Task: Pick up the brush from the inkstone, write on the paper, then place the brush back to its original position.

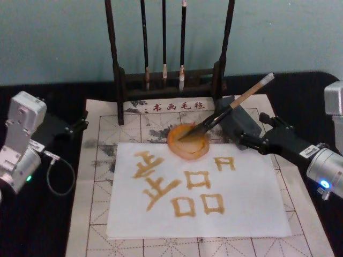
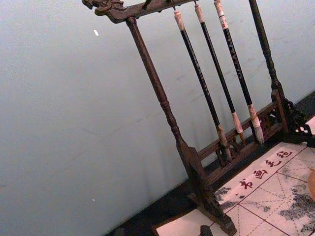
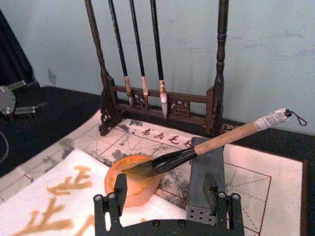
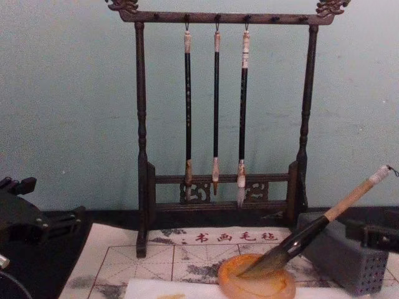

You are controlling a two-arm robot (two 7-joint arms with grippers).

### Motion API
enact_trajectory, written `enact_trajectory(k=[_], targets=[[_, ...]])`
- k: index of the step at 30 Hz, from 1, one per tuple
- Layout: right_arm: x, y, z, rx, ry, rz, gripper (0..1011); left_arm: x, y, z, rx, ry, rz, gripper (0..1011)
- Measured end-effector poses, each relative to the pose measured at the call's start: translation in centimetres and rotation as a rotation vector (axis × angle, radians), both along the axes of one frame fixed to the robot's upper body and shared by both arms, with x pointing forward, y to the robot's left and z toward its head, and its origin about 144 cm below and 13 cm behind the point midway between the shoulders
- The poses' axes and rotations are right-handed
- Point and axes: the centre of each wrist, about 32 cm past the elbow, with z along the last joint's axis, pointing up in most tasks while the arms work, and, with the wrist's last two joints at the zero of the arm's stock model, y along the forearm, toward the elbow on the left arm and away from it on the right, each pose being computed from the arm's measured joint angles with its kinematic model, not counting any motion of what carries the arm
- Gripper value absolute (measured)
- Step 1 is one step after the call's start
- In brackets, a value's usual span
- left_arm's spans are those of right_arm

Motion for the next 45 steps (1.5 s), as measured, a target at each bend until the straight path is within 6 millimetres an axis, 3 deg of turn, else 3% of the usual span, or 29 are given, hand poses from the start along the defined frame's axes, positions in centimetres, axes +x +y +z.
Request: enact_trajectory(k=[12,45], targets=[[0.08,0.21,-0.95,-0.068,-0.039,0.002,1000,0.0,0.0,0.0,0.0,0.0,0.0,1001],[0.12,0.16,-0.87,-0.064,-0.036,-0.001,1000,0.0,0.0,0.0,0.0,0.0,0.0,1001]])
